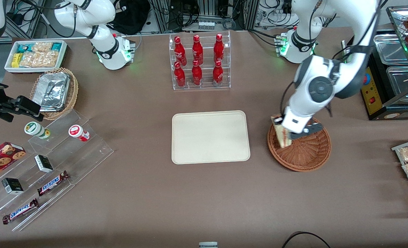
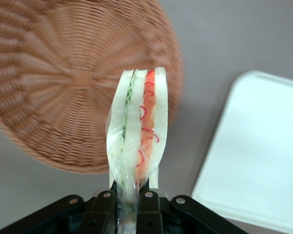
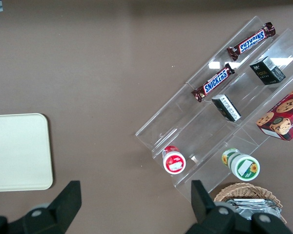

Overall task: Place sandwich from basket to tray
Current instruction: 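Lift the sandwich and carry it over the cream tray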

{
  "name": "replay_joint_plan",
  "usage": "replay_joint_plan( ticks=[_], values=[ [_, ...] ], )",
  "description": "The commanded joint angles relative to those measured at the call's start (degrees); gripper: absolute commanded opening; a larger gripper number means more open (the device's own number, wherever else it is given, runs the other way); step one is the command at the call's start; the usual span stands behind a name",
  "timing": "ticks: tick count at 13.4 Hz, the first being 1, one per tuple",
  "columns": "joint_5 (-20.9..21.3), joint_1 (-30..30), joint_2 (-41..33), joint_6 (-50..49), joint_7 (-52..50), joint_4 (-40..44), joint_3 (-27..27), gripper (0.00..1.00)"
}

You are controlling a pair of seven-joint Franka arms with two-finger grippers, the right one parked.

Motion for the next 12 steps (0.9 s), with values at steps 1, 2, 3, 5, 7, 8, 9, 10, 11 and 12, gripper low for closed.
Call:
replay_joint_plan(
  ticks=[1, 2, 3, 5, 7, 8, 9, 10, 11, 12],
  values=[
    [0.6, -5.9, 6.5, -0.3, -1.7, 6.9, 0.4, 0.04],
    [0.6, -7.6, 8.4, -0.3, -3.4, 9.0, 0.4, 0.04],
    [0.6, -9.3, 10.0, -0.3, -4.2, 10.7, 0.4, 0.04],
    [0.9, -13.3, 14.0, -0.2, -8.1, 14.4, 0.5, 0.04],
    [0.9, -15.8, 18.1, -0.2, -10.7, 18.9, 0.5, 0.04],
    [0.9, -17.1, 20.0, -0.3, -11.9, 21.3, 0.6, 0.04],
    [1.3, -18.4, 21.7, -0.3, -13.3, 23.4, 0.7, 0.04],
    [3.6, -19.5, 23.5, -0.3, -15.7, 25.7, 0.7, 0.04],
    [6.2, -20.2, 25.2, -0.3, -19.2, 27.5, 0.7, 0.04],
    [8.4, -21.2, 26.3, -0.2, -22.0, 28.7, 0.6, 0.04]
  ],
)
